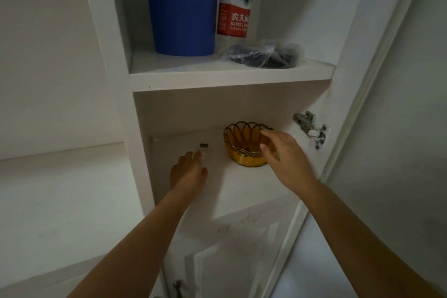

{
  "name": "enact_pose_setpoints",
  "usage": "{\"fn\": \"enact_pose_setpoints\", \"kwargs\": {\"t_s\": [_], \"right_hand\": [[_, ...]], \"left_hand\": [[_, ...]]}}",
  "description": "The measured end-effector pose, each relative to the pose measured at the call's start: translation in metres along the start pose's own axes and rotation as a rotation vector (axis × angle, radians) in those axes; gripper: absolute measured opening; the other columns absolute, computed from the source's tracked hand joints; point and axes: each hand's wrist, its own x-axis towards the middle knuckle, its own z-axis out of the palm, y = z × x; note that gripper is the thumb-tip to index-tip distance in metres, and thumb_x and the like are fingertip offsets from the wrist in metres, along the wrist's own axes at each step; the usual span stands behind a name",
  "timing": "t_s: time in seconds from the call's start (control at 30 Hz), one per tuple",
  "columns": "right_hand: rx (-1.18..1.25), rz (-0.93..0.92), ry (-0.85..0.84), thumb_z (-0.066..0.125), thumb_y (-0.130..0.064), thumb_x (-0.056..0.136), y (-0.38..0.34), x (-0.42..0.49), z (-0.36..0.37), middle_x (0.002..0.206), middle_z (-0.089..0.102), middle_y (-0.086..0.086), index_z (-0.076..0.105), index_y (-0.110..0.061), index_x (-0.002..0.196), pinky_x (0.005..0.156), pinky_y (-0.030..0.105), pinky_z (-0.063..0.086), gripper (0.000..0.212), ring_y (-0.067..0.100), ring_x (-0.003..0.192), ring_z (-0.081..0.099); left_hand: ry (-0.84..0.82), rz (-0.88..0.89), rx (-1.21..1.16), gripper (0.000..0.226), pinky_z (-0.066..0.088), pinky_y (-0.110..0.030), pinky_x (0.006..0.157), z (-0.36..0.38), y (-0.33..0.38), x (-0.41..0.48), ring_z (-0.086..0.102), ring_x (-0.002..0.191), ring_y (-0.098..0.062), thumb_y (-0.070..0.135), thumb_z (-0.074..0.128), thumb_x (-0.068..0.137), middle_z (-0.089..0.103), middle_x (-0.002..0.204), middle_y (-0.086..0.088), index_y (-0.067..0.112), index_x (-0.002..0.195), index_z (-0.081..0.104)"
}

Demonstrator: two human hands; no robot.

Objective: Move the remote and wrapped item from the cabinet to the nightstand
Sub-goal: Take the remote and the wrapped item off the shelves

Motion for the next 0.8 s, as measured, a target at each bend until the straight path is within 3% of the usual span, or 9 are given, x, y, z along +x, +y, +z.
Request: {"fn": "enact_pose_setpoints", "kwargs": {"t_s": [0.17,0.3,0.47,0.6,0.8], "right_hand": [[-0.009,-0.009,-0.029,0.05,-0.02,0.092,0.006,0.007,0.005,0.126,0.055,0.01,0.05,-0.008,0.125,0.097,0.029,0.032,0.035,0.023,0.119,0.044],[-0.026,-0.009,-0.05,0.05,-0.021,0.092,0.016,0.009,0.011,0.129,0.054,0.008,0.05,-0.009,0.126,0.097,0.024,0.027,0.036,0.022,0.122,0.042],[-0.061,-0.01,-0.162,0.039,-0.034,0.089,0.029,0.004,0.022,0.131,0.053,0.009,0.048,-0.009,0.128,0.103,0.034,0.032,0.048,0.023,0.124,0.042],[-0.118,-0.023,-0.232,0.039,-0.033,0.091,0.037,-0.001,0.031,0.135,0.05,0.007,0.045,-0.012,0.132,0.105,0.031,0.029,0.047,0.021,0.127,0.039],[-0.155,-0.057,-0.183,0.029,-0.037,0.089,0.038,-0.028,0.044,0.131,0.055,0.005,0.05,-0.013,0.127,0.104,0.035,0.032,0.05,0.021,0.124,0.045]], "left_hand": [[-0.089,-0.053,0.032,0.056,0.037,-0.04,0.092,0.018,0.007,0.023,0.041,0.119,-0.03,0.036,0.044,0.09,0.041,0.133,-0.014,0.015,0.138,0.024],[-0.128,-0.114,0.074,0.059,0.036,-0.04,0.095,0.028,0.009,0.039,0.043,0.117,-0.03,0.035,0.044,0.09,0.046,0.13,-0.015,0.014,0.139,0.02],[-0.085,-0.174,0.041,0.051,0.034,-0.037,0.096,0.041,0.01,0.045,0.043,0.117,-0.03,0.026,0.043,0.092,0.047,0.128,-0.016,0.011,0.137,0.024],[-0.024,-0.194,-0.072,0.052,0.032,-0.037,0.098,0.044,0.01,0.045,0.041,0.117,-0.033,0.019,0.043,0.091,0.046,0.128,-0.019,0.008,0.138,0.023],[0.071,-0.194,-0.208,0.054,0.038,-0.042,0.093,0.035,0.01,0.04,0.043,0.113,-0.035,0.016,0.048,0.089,0.047,0.126,-0.021,0.008,0.137,0.027]]}}
